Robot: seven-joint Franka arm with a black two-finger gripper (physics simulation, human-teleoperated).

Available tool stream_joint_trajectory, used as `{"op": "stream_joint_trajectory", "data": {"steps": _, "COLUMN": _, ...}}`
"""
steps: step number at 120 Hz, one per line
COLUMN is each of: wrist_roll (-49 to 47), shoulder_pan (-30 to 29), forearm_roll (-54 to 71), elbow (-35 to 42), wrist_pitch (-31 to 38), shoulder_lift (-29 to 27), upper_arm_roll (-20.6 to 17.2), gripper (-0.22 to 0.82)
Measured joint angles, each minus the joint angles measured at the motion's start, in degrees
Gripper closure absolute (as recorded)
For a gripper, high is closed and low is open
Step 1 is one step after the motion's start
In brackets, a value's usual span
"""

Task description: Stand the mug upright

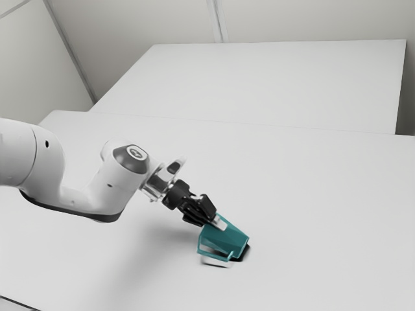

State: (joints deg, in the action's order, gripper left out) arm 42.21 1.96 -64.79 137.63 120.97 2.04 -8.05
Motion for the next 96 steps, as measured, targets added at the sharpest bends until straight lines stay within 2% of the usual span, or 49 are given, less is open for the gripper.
{"op": "stream_joint_trajectory", "data": {"steps": 12, "wrist_roll": -0.1, "shoulder_pan": 0.6, "forearm_roll": 0.0, "elbow": 0.1, "wrist_pitch": 0.0, "shoulder_lift": -2.0, "upper_arm_roll": -0.4, "gripper": 0.75}}
{"op": "stream_joint_trajectory", "data": {"steps": 36, "wrist_roll": -1.5, "shoulder_pan": 1.0, "forearm_roll": 3.2, "elbow": 0.1, "wrist_pitch": 0.0, "shoulder_lift": -9.4, "upper_arm_roll": -0.8, "gripper": 0.77}}
{"op": "stream_joint_trajectory", "data": {"steps": 47, "wrist_roll": -4.1, "shoulder_pan": 0.9, "forearm_roll": 12.4, "elbow": -2.9, "wrist_pitch": -0.3, "shoulder_lift": -11.5, "upper_arm_roll": -0.3, "gripper": 0.77}}
{"op": "stream_joint_trajectory", "data": {"steps": 66, "wrist_roll": -10.0, "shoulder_pan": 0.7, "forearm_roll": 30.4, "elbow": -9.2, "wrist_pitch": -2.4, "shoulder_lift": -12.3, "upper_arm_roll": 4.0, "gripper": 0.78}}
{"op": "stream_joint_trajectory", "data": {"steps": 96, "wrist_roll": -20.3, "shoulder_pan": 0.7, "forearm_roll": 54.2, "elbow": -18.1, "wrist_pitch": -6.6, "shoulder_lift": -10.4, "upper_arm_roll": 4.6, "gripper": 0.78}}
